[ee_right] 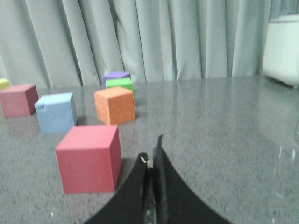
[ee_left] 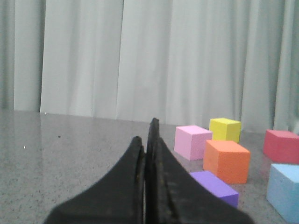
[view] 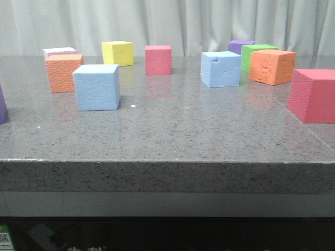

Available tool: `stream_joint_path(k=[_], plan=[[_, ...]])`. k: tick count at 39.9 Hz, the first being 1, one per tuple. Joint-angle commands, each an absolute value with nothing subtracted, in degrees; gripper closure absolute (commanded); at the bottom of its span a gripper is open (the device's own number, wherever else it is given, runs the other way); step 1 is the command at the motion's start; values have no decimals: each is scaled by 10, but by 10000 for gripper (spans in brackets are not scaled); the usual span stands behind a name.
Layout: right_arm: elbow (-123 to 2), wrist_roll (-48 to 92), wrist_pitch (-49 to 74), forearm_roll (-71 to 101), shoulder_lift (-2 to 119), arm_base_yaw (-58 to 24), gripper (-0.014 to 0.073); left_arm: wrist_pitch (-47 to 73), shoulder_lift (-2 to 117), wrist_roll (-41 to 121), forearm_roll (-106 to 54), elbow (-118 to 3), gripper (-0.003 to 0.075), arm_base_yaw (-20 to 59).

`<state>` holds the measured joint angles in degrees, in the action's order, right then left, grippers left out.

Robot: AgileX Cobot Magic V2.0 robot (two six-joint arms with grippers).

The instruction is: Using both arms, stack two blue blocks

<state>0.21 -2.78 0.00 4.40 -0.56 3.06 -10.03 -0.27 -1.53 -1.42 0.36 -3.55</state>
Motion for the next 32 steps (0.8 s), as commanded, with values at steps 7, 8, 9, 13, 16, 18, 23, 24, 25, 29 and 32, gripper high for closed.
stream_joint_path(k=[7, 8, 9, 13, 16, 18, 23, 24, 25, 29, 32], plan=[[-101, -25, -16, 40, -16, 34, 662, -164, -12, -18, -45, -23, 738, -31], [-110, -25, -9, 40, -16, 34, 662, -163, -9, -18, -45, -33, 738, -31], [-121, -25, 0, 40, -16, 34, 662, -162, -5, -18, -45, -42, 738, -31], [-167, -25, 36, 40, -4, 34, 659, -115, 27, -18, -45, -100, 738, -31], [-202, -25, 66, 40, 16, 34, 652, -69, 66, -18, -44, -149, 738, -31], [-231, -25, 90, 40, 35, 34, 652, -37, 97, -18, -44, -184, 738, -31], [-309, -25, 167, 40, 110, 34, 652, 46, 190, -18, -44, -264, 738, -31], [-328, -25, 180, 40, 123, 34, 652, 66, 209, -18, -43, -281, 738, -31], [-348, -25, 206, 40, 145, 34, 652, 86, 228, -18, -40, -296, 738, -31], [-418, -25, 276, 39, 210, 33, 652, 150, 288, -15, -38, -346, 738, -31], [-455, -25, 301, 39, 247, 33, 652, 173, 319, -15, -38, -372, 738, -31]])
